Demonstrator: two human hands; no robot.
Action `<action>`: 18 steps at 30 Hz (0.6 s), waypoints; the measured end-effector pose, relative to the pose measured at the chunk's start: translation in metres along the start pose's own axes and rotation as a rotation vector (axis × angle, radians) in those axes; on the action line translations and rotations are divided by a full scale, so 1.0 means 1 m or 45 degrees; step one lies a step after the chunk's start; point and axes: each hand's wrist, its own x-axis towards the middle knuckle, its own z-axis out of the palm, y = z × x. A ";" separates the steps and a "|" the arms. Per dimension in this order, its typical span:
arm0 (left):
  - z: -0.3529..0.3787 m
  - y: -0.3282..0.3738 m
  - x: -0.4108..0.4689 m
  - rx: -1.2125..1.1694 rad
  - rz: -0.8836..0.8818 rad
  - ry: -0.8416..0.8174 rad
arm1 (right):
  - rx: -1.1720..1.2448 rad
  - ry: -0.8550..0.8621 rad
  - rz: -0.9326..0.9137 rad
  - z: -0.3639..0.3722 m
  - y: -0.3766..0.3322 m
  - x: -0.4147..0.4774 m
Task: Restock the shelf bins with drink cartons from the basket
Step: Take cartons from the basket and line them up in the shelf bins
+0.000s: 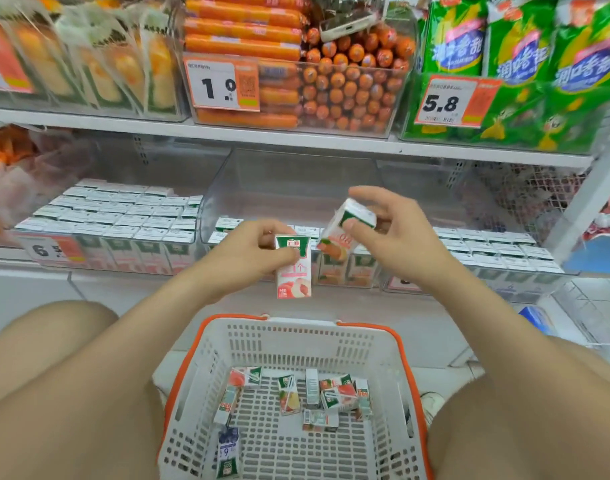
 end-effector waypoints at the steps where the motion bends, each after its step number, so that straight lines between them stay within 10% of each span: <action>1: 0.002 0.003 0.006 0.024 0.026 0.067 | -0.089 0.044 -0.059 -0.007 0.002 0.009; 11: 0.029 -0.005 0.040 0.063 0.155 0.350 | -1.439 -0.266 -0.265 -0.001 0.046 0.063; 18: 0.026 -0.002 0.040 0.067 0.108 0.316 | -1.480 -0.620 -0.027 0.019 0.032 0.061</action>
